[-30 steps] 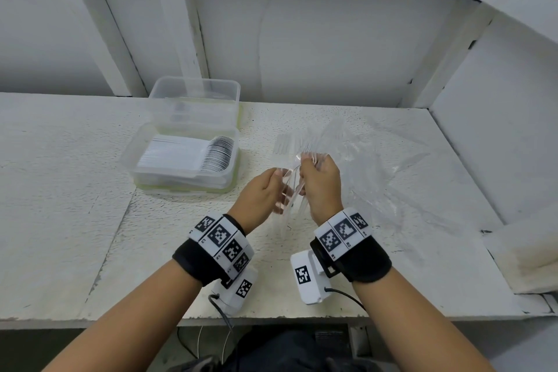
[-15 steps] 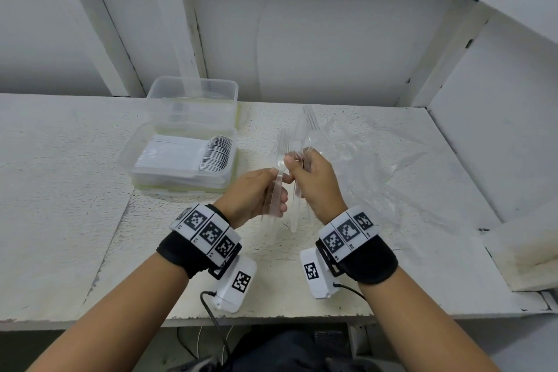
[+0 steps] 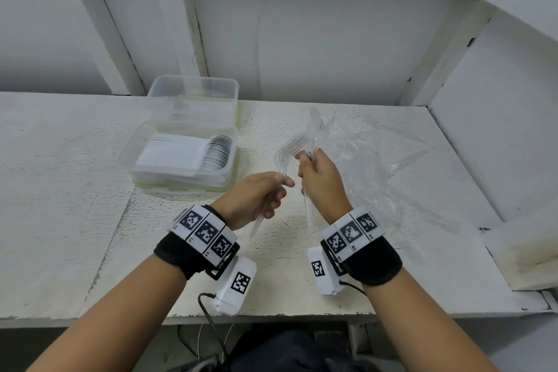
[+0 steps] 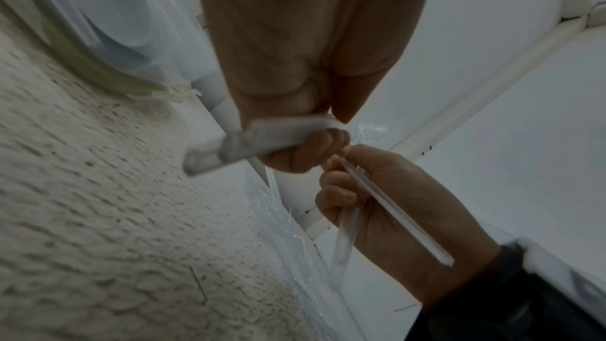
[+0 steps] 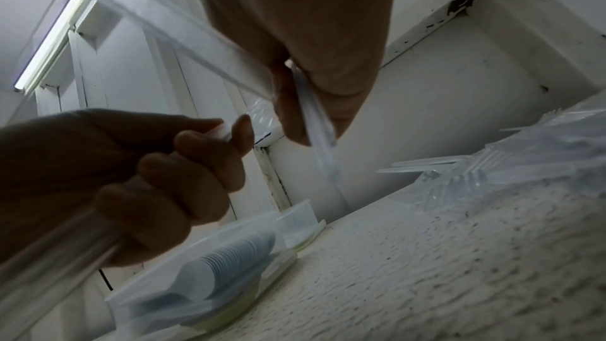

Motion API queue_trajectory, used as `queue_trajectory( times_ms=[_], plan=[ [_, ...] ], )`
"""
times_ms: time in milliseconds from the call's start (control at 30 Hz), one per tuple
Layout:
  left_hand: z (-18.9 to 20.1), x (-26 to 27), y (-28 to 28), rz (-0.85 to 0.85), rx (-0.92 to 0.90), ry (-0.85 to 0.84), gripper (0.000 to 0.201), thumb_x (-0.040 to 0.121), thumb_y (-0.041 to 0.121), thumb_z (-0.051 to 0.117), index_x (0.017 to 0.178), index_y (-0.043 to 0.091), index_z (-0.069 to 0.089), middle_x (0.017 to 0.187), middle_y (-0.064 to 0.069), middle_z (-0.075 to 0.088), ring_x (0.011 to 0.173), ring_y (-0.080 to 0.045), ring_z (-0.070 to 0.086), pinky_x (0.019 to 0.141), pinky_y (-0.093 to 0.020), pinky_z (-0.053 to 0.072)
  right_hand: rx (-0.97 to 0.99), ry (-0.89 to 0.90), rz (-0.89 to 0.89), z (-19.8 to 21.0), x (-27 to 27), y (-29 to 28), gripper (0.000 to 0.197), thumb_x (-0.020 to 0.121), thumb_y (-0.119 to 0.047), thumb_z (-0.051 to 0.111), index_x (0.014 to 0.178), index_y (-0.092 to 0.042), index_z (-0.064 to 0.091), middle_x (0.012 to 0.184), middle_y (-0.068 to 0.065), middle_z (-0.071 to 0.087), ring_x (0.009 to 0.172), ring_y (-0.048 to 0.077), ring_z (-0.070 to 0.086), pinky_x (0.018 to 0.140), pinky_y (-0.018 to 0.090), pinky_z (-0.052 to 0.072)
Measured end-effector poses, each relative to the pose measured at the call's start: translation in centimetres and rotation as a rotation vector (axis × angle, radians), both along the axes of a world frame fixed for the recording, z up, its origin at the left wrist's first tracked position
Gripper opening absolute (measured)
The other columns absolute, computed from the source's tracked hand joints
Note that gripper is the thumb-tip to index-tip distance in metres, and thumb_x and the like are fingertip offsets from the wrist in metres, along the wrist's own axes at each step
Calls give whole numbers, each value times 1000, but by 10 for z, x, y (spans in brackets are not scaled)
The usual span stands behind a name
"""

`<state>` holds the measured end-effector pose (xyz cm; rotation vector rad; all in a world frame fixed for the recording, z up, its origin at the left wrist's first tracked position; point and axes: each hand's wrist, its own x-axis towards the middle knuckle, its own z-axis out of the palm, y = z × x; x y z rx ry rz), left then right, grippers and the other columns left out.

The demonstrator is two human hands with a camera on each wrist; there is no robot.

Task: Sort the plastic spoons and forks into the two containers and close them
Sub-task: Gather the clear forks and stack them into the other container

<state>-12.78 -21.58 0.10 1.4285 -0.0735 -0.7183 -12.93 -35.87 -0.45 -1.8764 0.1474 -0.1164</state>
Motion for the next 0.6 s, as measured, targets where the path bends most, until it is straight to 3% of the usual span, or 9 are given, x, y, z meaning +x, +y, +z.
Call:
queue_trajectory(
  times_ms=[67, 167, 233, 300, 400, 500, 600],
  plan=[
    [-1, 0, -2, 68, 2, -38, 26, 101, 19, 35, 90, 10, 56, 65, 1, 46, 52, -8, 42, 47, -17, 37, -17, -13, -22, -2, 0, -1, 18, 98, -23, 43, 101, -12, 56, 74, -6, 51, 63, 5, 47, 64, 20, 39],
    [-3, 0, -6, 174, -22, -60, 23, 101, 16, 36, 91, 8, 55, 69, -3, 51, 50, -6, 51, 47, -18, 44, -22, -37, -68, -6, -1, -3, 20, 98, -21, 45, 115, -14, 51, 86, -4, 59, 76, -6, 51, 65, 2, 37],
    [-4, 0, -8, 215, -46, -62, 20, 100, 15, 38, 93, 7, 55, 72, -6, 55, 52, -7, 57, 50, -20, 50, -6, -48, -99, -7, -2, -3, 9, 96, -19, 49, 104, -15, 49, 89, -4, 60, 79, -2, 55, 63, -3, 36],
    [-5, -1, -10, 240, -61, -58, 18, 99, 16, 42, 94, 6, 57, 77, -8, 62, 62, -11, 64, 58, -23, 55, -5, -65, -103, -6, -5, 0, 7, 93, -18, 54, 89, -15, 49, 85, -10, 58, 81, 5, 57, 64, -1, 38],
    [-8, -1, -12, 249, -56, -58, 18, 96, 16, 49, 98, 1, 59, 91, -11, 68, 81, -16, 69, 70, -29, 59, -5, -90, -88, -4, -6, 6, 12, 91, -18, 58, 80, -18, 52, 87, -11, 59, 83, -1, 56, 68, 2, 42],
    [-9, -2, -14, 246, -80, -53, 18, 97, 15, 48, 94, 0, 58, 100, -14, 69, 90, -19, 68, 79, -33, 58, -79, -109, -97, -6, -5, 13, 10, 88, -19, 61, 87, -9, 61, 99, 2, 60, 89, 12, 58, 75, 14, 46],
    [-9, -2, -13, 251, -110, -42, 18, 97, 14, 47, 90, 2, 57, 92, -10, 68, 85, -17, 67, 77, -31, 58, -107, -97, -90, -6, -4, 15, 22, 88, -23, 62, 93, -2, 64, 101, 4, 55, 87, 11, 55, 68, 6, 40]
  ],
)
